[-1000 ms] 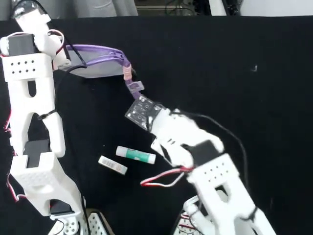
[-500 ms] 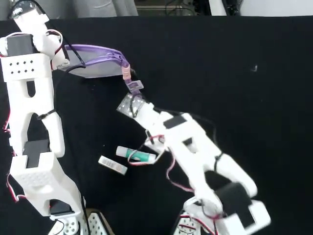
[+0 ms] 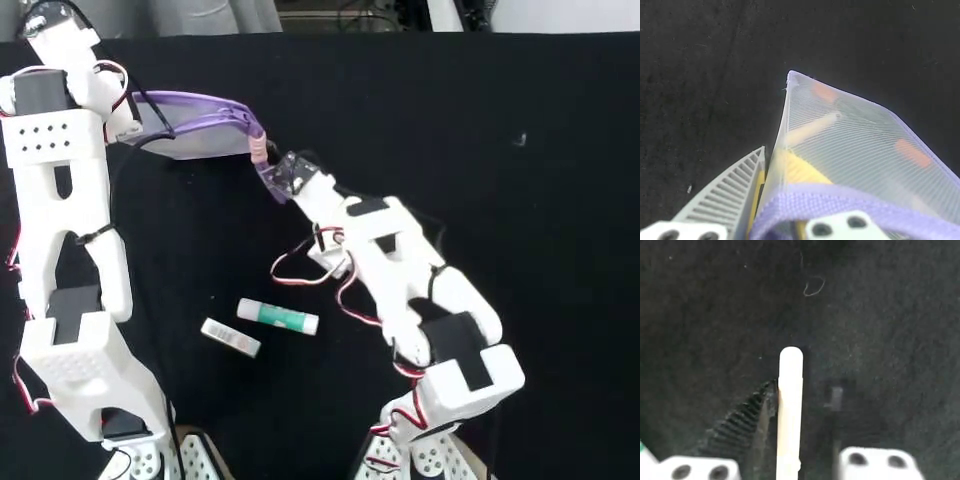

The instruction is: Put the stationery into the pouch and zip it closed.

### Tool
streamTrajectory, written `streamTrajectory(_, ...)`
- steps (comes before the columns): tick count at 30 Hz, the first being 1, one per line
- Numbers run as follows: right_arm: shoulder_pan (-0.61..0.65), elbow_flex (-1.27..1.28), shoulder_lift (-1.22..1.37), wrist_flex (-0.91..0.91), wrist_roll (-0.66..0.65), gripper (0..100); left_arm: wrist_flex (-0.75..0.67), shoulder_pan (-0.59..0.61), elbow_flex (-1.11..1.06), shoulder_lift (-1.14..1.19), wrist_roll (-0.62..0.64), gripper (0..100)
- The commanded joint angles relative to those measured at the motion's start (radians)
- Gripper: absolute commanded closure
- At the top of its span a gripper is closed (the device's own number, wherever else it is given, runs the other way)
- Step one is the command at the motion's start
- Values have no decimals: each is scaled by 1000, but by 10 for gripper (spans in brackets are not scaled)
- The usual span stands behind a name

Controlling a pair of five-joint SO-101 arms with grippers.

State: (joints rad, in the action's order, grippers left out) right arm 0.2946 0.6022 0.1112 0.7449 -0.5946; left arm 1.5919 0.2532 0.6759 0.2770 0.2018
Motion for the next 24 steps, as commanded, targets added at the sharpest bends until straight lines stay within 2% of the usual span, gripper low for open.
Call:
streamTrajectory(1, -23, -54, -2, 9, -3, 985, -5, 44, -28, 12, -11, 972)
streamTrajectory(3, -23, -54, -2, 9, -3, 962, -5, 44, -28, 12, -11, 972)
streamTrajectory(9, -54, -56, -76, 18, -2, 987, -5, 25, -21, 11, -8, 972)
streamTrajectory(18, -164, -45, -441, 31, 0, 988, 153, -128, 228, 11, -6, 972)
streamTrajectory(24, -238, -51, -677, 25, 17, 988, 167, -209, 251, 11, -5, 972)
